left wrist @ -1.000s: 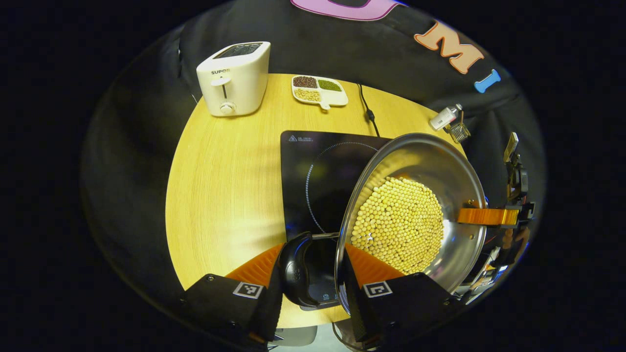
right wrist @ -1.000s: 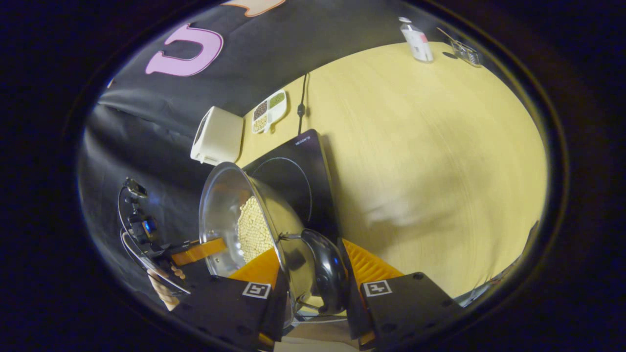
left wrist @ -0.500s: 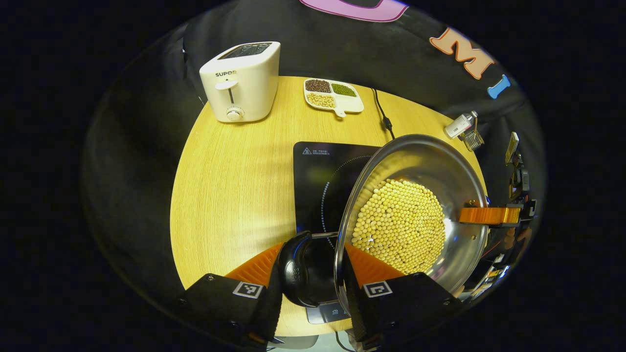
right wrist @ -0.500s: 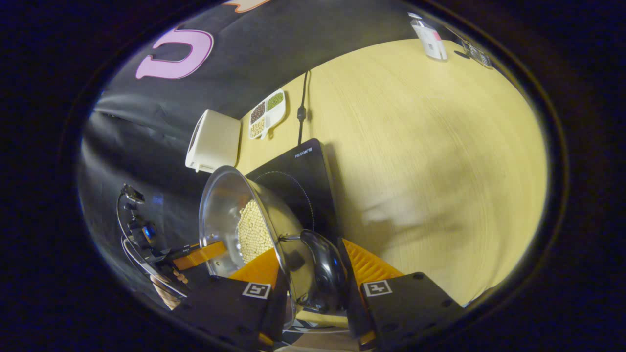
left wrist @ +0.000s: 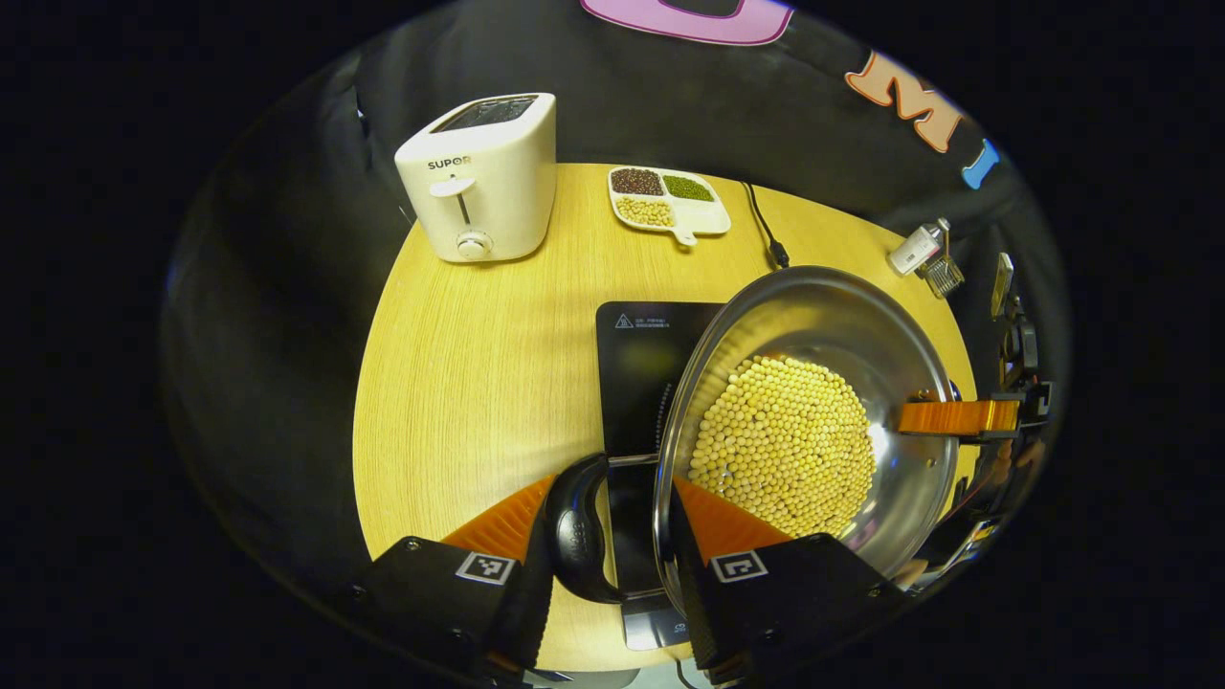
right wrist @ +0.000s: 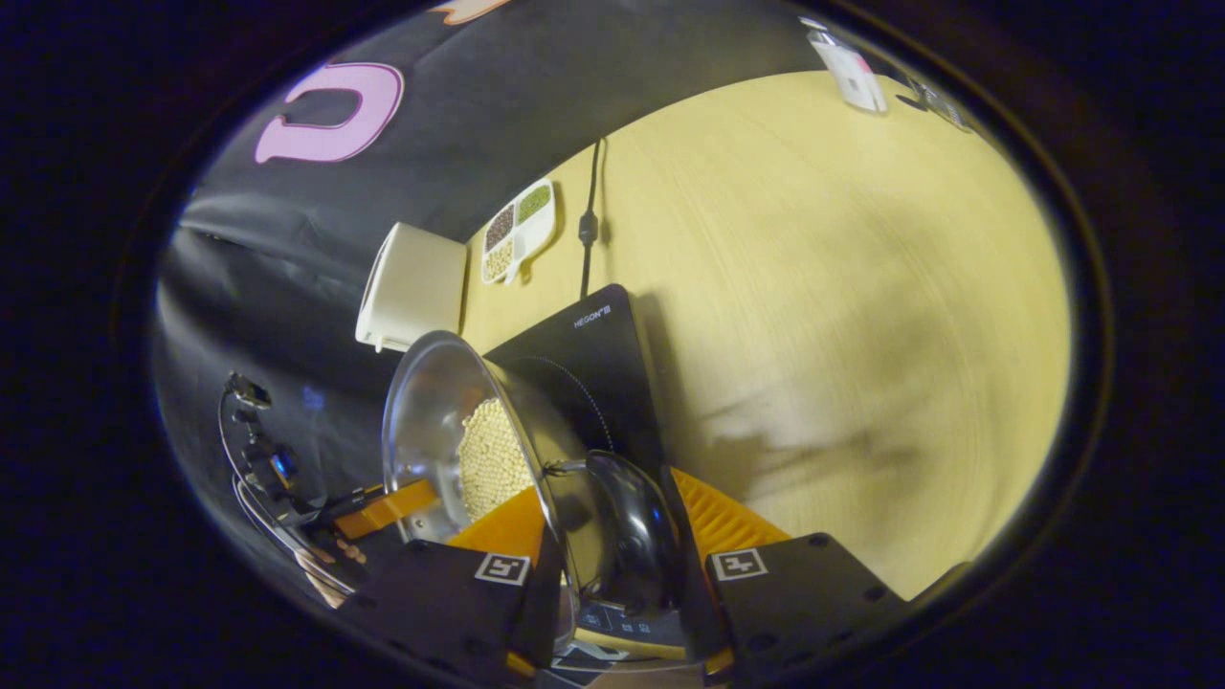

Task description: First push the handle of the pot to place it horizontally, then grasp the pot with both hands and set it on the induction cooktop.

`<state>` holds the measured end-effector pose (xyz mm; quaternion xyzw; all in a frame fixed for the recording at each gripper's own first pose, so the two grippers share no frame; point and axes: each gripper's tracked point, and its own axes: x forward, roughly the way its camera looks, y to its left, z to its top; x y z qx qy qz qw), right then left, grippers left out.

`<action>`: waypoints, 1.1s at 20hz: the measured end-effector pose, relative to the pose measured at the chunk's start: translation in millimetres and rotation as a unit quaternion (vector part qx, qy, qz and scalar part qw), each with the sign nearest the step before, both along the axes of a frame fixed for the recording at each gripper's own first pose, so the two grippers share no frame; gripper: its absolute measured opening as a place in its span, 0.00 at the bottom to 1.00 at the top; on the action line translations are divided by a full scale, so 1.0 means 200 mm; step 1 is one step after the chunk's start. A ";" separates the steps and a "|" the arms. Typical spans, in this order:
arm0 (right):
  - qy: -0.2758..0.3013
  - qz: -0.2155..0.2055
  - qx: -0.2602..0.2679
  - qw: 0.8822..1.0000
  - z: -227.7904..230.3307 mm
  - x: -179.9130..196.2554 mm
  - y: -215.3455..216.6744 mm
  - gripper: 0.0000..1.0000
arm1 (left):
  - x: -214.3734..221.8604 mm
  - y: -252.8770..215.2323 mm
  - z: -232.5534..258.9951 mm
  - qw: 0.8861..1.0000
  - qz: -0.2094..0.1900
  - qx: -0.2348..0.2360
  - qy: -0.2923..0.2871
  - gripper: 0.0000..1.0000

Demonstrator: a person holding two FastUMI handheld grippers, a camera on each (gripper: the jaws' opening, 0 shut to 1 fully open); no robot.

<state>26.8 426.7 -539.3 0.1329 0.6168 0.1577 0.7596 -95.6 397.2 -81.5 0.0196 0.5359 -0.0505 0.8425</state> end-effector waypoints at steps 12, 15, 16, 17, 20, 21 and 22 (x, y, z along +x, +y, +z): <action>-0.013 -0.005 -0.004 1.000 -0.03 0.04 0.00 0.48 | 0.06 0.02 -0.01 1.000 -0.013 -0.005 -0.006 0.60; -0.011 -0.004 -0.003 1.000 -0.03 0.04 0.00 0.48 | 0.06 0.02 0.00 1.000 -0.014 -0.007 -0.008 0.61; -0.010 -0.004 -0.003 1.000 -0.02 0.04 0.00 0.48 | 0.06 0.02 0.00 1.000 -0.015 -0.008 -0.008 0.62; -0.008 -0.006 -0.002 1.000 -0.02 0.03 -0.01 0.48 | 0.06 0.02 0.00 1.000 -0.016 -0.008 -0.008 0.61; -0.006 -0.008 0.000 1.000 -0.02 0.03 -0.01 0.51 | 0.06 0.02 0.00 1.000 -0.017 -0.006 -0.009 0.63; -0.004 -0.009 0.000 1.000 -0.02 0.02 -0.01 0.51 | 0.06 0.02 0.00 1.000 -0.016 -0.005 -0.009 0.65; -0.003 -0.014 0.002 1.000 -0.02 0.02 0.00 0.56 | 0.06 0.02 0.00 1.000 -0.015 -0.003 -0.010 0.65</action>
